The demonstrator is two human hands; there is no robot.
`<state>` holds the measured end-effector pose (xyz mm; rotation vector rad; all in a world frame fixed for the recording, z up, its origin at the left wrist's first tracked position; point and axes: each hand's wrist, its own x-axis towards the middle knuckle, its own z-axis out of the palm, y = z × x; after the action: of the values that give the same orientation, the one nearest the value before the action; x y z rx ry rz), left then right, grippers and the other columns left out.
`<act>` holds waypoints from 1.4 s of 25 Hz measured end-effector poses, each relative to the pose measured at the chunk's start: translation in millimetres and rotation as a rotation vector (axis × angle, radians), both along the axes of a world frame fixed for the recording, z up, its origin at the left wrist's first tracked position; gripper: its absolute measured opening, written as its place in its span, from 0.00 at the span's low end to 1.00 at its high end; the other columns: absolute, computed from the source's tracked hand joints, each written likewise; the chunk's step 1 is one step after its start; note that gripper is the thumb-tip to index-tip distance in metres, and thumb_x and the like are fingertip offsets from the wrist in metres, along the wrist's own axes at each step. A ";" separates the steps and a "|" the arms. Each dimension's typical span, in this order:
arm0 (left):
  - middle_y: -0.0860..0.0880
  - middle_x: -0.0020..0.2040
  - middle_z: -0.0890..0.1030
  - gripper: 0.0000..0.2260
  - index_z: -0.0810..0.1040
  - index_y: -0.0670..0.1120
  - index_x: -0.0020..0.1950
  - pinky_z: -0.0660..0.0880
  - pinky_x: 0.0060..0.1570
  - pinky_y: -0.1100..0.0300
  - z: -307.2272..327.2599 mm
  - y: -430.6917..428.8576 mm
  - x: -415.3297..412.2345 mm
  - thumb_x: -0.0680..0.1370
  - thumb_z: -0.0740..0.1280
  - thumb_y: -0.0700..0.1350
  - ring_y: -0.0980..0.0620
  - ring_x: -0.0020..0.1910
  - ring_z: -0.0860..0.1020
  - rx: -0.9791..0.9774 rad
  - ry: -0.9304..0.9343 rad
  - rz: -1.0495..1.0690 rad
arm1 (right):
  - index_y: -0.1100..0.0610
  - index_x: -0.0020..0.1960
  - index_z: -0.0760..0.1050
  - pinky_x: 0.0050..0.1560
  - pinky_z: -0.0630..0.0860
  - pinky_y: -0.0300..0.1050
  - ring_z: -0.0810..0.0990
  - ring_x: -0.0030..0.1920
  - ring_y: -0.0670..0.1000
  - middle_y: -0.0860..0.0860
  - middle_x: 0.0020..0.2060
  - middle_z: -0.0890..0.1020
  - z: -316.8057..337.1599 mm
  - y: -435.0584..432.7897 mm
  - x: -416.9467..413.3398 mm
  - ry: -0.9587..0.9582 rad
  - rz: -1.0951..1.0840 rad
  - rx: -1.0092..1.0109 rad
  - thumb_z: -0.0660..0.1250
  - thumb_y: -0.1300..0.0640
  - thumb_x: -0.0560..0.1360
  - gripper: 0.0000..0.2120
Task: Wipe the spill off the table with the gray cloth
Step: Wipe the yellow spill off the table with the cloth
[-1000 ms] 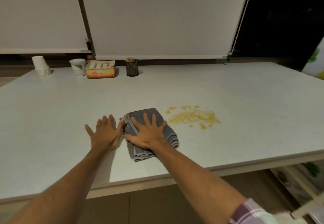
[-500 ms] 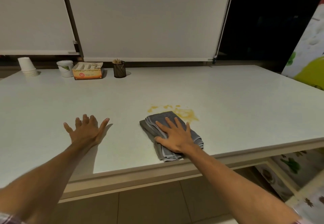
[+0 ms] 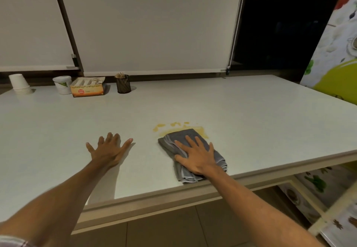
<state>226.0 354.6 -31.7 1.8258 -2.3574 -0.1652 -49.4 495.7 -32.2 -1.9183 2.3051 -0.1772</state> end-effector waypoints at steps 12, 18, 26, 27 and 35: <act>0.47 0.81 0.51 0.45 0.57 0.54 0.77 0.44 0.71 0.30 -8.4 -52.9 43.7 0.68 0.37 0.78 0.40 0.79 0.52 -0.008 -0.062 0.003 | 0.28 0.74 0.42 0.69 0.41 0.77 0.40 0.79 0.54 0.42 0.79 0.43 -8.4 9.5 -53.3 0.040 -0.130 -0.026 0.43 0.28 0.72 0.31; 0.49 0.81 0.46 0.47 0.49 0.56 0.79 0.39 0.71 0.31 -17.8 -62.2 39.4 0.66 0.36 0.80 0.43 0.80 0.46 0.043 -0.037 0.054 | 0.30 0.75 0.44 0.67 0.41 0.79 0.40 0.79 0.57 0.44 0.79 0.43 -5.3 -29.8 -105.6 -0.005 -0.331 0.019 0.47 0.29 0.74 0.30; 0.51 0.81 0.42 0.49 0.45 0.58 0.79 0.39 0.70 0.30 -22.8 -72.3 40.1 0.63 0.35 0.81 0.44 0.80 0.43 0.082 -0.060 0.063 | 0.36 0.77 0.44 0.67 0.41 0.77 0.39 0.78 0.60 0.48 0.80 0.43 4.4 -116.2 -82.4 -0.015 -0.236 0.071 0.46 0.32 0.77 0.30; 0.51 0.81 0.42 0.49 0.44 0.58 0.79 0.39 0.70 0.30 -23.7 -72.0 40.0 0.63 0.35 0.81 0.44 0.80 0.42 0.076 -0.064 0.063 | 0.34 0.77 0.44 0.68 0.41 0.76 0.40 0.78 0.59 0.47 0.80 0.43 1.2 -108.5 -90.0 -0.004 -0.183 0.061 0.46 0.32 0.77 0.29; 0.50 0.81 0.40 0.48 0.43 0.59 0.79 0.36 0.69 0.29 -23.6 -67.9 37.0 0.64 0.35 0.80 0.40 0.79 0.40 0.097 -0.057 0.080 | 0.33 0.76 0.45 0.69 0.39 0.76 0.42 0.79 0.59 0.47 0.80 0.45 3.5 -120.3 -159.3 -0.011 -0.339 0.052 0.46 0.33 0.77 0.28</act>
<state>263.0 286.7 -55.3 1.9915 -2.3478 -0.2246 -208.7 375.4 -28.6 -1.4862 2.5835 -0.1599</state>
